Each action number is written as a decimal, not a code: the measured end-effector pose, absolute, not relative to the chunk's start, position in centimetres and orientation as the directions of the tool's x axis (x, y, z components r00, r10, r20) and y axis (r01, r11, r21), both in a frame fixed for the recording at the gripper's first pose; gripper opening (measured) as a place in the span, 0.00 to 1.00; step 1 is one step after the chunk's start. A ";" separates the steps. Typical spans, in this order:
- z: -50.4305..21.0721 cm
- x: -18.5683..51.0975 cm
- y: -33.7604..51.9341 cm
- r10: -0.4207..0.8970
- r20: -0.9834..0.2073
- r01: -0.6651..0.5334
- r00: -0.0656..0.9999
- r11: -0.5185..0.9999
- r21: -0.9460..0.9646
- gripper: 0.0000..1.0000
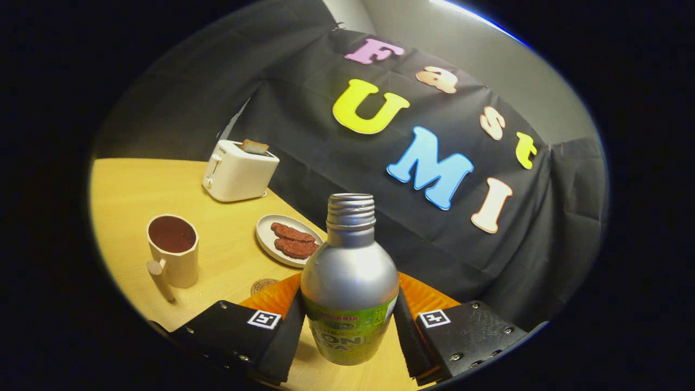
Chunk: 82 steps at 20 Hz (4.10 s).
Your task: Take the bottle from table, then pour the juice into the cup, finally place the bottle on the coaster
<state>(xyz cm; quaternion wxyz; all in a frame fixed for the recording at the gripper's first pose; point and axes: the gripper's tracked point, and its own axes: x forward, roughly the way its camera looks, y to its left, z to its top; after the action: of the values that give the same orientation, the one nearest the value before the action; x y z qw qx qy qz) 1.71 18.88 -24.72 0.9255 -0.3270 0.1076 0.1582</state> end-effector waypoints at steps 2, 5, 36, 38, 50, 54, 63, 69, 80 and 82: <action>-24.9 1.1 19.6 0.230 -0.325 -0.390 0.917 0.682 -0.619 0.77; -25.2 0.3 20.8 0.247 -0.346 -0.422 0.905 0.615 -0.666 0.78; -28.4 2.2 27.0 0.291 -0.435 -0.462 0.852 0.027 -0.887 0.78; -28.6 2.4 27.5 0.299 -0.438 -0.461 0.848 0.007 -0.887 0.78; -28.7 3.9 28.9 0.305 -0.427 -0.384 0.852 -0.193 -0.903 0.75; -28.2 3.8 29.6 0.332 -0.415 -0.343 0.847 -0.254 -0.904 0.75; -27.9 3.8 30.3 0.342 -0.416 -0.300 0.843 -0.342 -0.890 0.75; -27.7 3.9 30.4 0.345 -0.413 -0.277 0.843 -0.380 -0.883 0.75; -27.1 4.3 30.6 0.356 -0.407 -0.251 0.841 -0.410 -0.877 0.75; -27.0 4.4 30.6 0.359 -0.406 -0.248 0.841 -0.411 -0.877 0.75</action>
<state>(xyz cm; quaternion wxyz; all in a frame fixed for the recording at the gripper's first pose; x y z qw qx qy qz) 4.41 30.63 -26.98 0.5415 -0.7920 -0.0350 0.2799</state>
